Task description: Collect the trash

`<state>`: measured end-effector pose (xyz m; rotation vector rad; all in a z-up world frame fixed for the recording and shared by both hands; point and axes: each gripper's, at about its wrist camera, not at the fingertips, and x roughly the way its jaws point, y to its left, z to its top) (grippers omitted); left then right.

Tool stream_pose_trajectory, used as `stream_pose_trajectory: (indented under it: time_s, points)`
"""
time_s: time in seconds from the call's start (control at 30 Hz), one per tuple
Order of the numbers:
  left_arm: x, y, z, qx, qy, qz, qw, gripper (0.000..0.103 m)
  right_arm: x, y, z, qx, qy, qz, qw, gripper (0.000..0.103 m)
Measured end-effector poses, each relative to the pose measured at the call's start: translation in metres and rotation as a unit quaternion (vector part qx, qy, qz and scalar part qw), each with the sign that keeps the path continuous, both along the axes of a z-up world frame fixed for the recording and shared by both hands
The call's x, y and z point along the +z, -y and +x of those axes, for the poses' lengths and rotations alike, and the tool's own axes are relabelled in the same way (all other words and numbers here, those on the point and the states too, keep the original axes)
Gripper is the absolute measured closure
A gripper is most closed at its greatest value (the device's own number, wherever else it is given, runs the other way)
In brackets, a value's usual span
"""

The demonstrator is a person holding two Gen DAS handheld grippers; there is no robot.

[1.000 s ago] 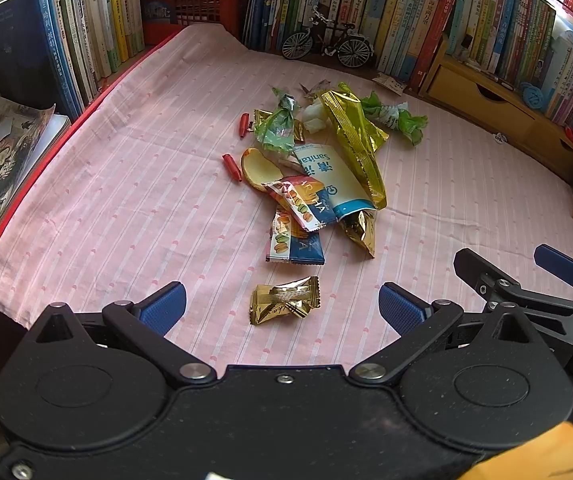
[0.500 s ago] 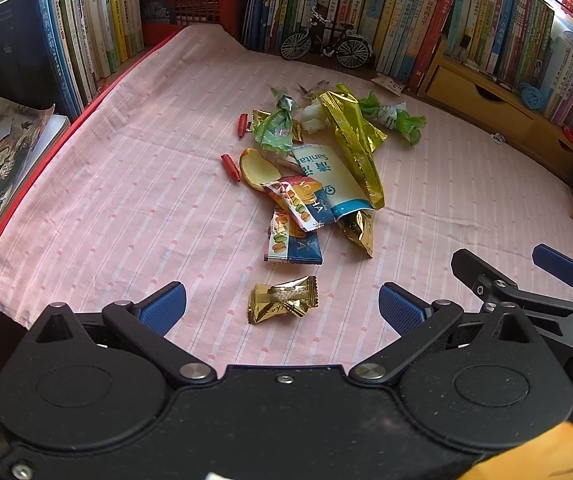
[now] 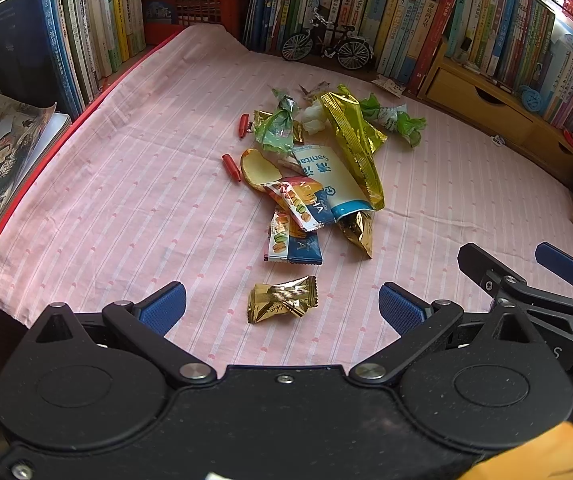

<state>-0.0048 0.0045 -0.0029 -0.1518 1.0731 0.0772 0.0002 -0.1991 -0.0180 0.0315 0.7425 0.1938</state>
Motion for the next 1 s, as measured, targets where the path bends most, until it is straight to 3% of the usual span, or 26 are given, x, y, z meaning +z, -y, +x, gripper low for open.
stream_pose_trajectory:
  time_s: [0.33, 0.47, 0.67, 0.83, 1.0]
  points:
    - [0.0014, -0.0005, -0.0005, 0.002, 0.000, 0.002, 1.0000, 0.001, -0.0013, -0.0035, -0.0004, 0.000, 0.006, -0.016, 1.000, 0.000]
    - [0.0059, -0.0014, -0.0016, 0.011, 0.011, 0.022, 0.9996, 0.001, -0.0019, -0.0026, 0.0005, 0.011, 0.002, -0.006, 1.000, 0.000]
    - [0.0056, -0.0045, -0.0003, 0.011, 0.008, 0.014, 0.9998, 0.001, -0.0015, -0.0016, -0.0001, 0.010, 0.005, 0.004, 1.000, 0.000]
    - [0.0029, -0.0032, 0.0012, 0.006, 0.000, 0.011, 0.9999, 0.011, -0.0025, -0.0014, 0.0004, 0.013, 0.001, 0.012, 1.000, 0.000]
    - [0.0013, 0.0043, 0.0024, -0.006, -0.007, 0.033, 0.9994, 0.014, -0.0022, -0.0035, -0.0001, 0.018, 0.000, 0.014, 1.000, 0.001]
